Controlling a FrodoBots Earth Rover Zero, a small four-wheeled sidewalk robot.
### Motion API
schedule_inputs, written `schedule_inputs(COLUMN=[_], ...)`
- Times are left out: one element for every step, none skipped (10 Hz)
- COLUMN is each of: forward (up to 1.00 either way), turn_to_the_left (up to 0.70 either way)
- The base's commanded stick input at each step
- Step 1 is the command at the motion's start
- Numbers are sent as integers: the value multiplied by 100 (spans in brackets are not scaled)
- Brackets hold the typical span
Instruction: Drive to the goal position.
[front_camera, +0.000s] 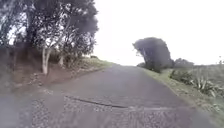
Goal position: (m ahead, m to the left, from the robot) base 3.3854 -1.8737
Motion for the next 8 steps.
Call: schedule_inputs(forward=[100,100,100,100,100,100,100,100], turn_to_the_left=[-40,-40,-30,-12,5,15,14,15])
